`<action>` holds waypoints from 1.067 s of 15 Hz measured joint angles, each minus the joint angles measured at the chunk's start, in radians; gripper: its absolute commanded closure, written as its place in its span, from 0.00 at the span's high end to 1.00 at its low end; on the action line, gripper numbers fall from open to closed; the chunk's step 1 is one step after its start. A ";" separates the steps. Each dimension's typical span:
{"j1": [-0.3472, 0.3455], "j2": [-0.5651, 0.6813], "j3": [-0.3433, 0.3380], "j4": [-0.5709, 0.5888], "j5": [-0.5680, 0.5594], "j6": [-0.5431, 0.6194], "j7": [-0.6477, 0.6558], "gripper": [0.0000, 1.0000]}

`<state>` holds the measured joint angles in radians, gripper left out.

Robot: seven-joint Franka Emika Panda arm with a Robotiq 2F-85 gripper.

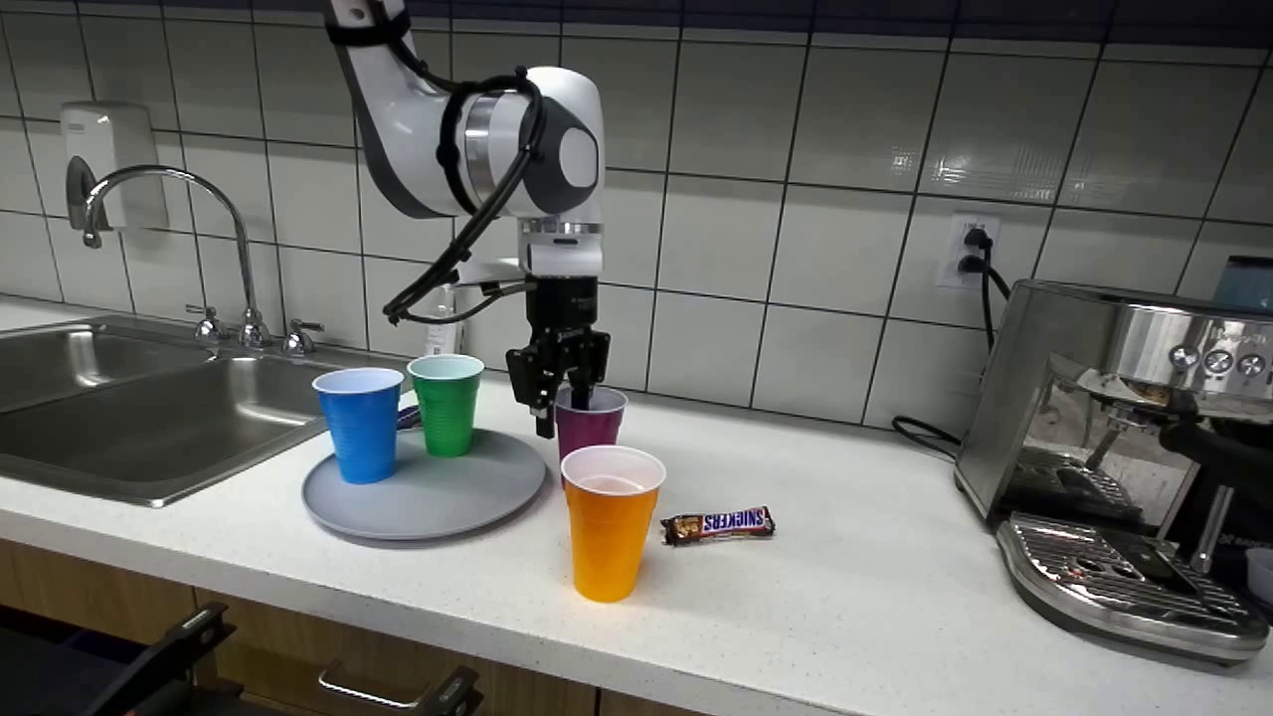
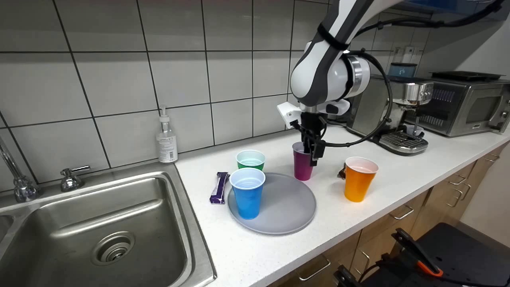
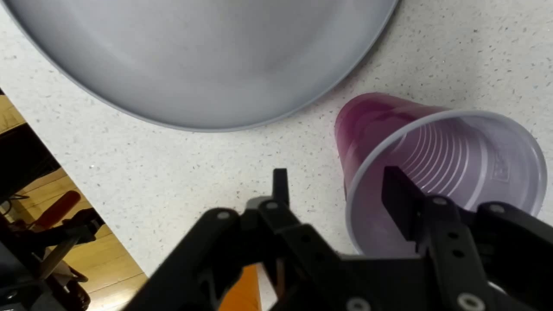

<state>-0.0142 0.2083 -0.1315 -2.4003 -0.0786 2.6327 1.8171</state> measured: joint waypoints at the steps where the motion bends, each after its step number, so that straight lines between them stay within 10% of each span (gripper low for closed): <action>1: 0.000 0.001 -0.001 0.002 0.000 0.000 0.000 0.20; 4: 0.000 0.002 -0.004 0.004 0.000 0.000 0.000 0.01; 16: 0.009 -0.014 -0.044 0.025 -0.052 0.002 0.010 0.01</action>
<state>-0.0047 0.1941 -0.1758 -2.3755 -0.1302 2.6350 1.8274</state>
